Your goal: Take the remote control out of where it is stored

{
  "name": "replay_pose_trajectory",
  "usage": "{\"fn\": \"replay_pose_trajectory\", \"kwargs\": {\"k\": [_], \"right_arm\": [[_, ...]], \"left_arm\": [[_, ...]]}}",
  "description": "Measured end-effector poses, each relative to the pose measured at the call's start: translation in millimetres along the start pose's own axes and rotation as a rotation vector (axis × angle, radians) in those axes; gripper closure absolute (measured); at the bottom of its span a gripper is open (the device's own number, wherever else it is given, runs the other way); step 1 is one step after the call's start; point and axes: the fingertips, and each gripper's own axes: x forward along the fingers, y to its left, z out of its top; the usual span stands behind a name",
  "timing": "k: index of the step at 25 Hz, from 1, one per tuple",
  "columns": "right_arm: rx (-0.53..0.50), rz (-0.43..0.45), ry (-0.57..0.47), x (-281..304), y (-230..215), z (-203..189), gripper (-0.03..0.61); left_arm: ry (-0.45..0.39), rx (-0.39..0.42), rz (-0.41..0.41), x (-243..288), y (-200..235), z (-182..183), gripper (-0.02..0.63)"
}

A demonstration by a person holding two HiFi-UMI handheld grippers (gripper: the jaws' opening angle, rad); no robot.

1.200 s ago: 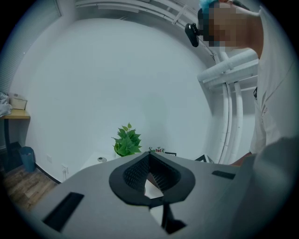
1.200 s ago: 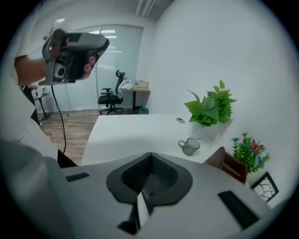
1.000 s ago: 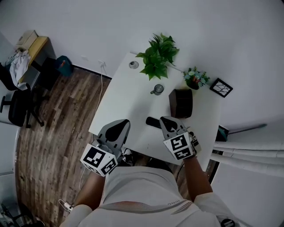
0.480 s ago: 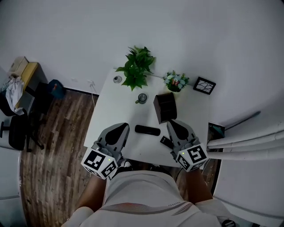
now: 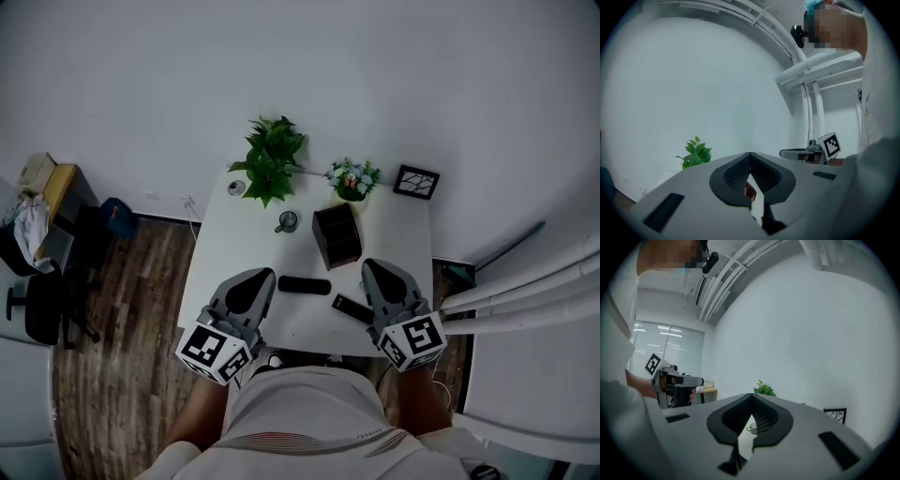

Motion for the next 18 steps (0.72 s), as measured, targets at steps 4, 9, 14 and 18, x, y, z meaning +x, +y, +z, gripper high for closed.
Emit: {"fn": "replay_pose_trajectory", "kwargs": {"k": [4, 9, 14, 18], "right_arm": [[-0.006, -0.002, 0.005, -1, 0, 1, 0.565], [-0.010, 0.004, 0.004, -3, 2, 5, 0.565], [-0.011, 0.018, 0.013, -5, 8, 4, 0.565], [-0.012, 0.023, 0.021, -7, 10, 3, 0.565]], "left_arm": [[-0.009, 0.010, 0.002, -1, -2, 2, 0.606], [-0.027, 0.010, 0.023, -7, -4, 4, 0.606], [-0.026, 0.004, 0.027, -11, -7, 2, 0.606], [-0.027, -0.002, 0.036, -15, -6, 0, 0.606]]}}
